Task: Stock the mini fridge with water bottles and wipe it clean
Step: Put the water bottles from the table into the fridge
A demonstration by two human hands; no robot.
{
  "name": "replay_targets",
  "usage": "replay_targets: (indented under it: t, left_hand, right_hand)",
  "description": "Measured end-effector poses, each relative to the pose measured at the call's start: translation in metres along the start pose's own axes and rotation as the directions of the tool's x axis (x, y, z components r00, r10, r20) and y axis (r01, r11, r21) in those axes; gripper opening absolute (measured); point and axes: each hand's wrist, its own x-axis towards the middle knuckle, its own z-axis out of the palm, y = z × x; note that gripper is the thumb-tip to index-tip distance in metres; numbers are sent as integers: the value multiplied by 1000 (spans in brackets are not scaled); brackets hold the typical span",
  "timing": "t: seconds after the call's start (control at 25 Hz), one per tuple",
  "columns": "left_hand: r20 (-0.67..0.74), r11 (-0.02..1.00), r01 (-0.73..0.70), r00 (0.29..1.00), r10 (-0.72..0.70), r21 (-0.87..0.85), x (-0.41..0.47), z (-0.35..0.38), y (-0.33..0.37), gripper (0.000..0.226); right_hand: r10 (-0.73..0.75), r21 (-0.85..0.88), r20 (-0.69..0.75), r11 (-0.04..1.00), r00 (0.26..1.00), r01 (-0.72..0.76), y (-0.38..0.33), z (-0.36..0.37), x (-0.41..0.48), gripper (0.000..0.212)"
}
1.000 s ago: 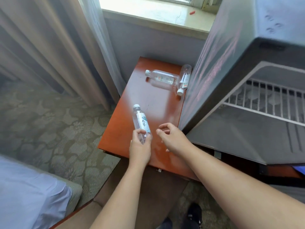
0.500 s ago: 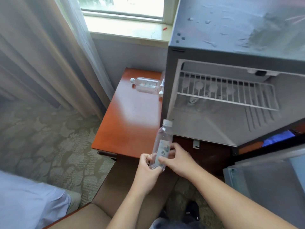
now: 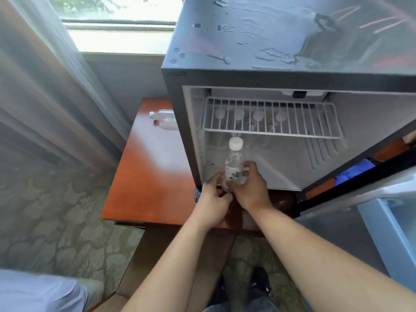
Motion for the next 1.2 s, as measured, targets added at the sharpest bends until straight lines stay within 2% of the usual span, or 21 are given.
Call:
replay_targets:
  t: [0.16,0.28,0.4,0.6,0.76,1.0,1.16,1.2]
  left_hand:
    - [36,997,72,997,-73,28,36,0,9,66]
    - [21,996,84,996,-85,22,57,4,10,67]
    - [69,996,86,994,-86,-2,70,12,14,67]
    - [157,997,64,985,-71,52,86,43,19,49]
    - [236,989,147,961,-144,3,103,74,36,35]
    - [358,981,192,917,-177,-5,126,103,66,25]
    - [373,983,182,911,-173,11,143,117,78,28]
    - [380,983,182,909,-169,3,145,119,81,30]
  right_hand:
    - [-10,-59,-22,998,1000,9,-4,15,39,52]
    - [9,-33,-12,999,1000,-10,-3,21,61,50]
    - [91,28,-43,996,995,-90,1,17,71,53]
    - [189,77,-206,981,960,-177,31,-5,66,55]
    - [282,166,-294,956,913,-242,45,-24,88,53]
    - [485,358,-234,849,842,-389,51,-52,117,71]
    - [505,472,-209,802,837,-366,46,-60,130,60]
    - [513,490,-195,789,836,-370,46,-60,134,64]
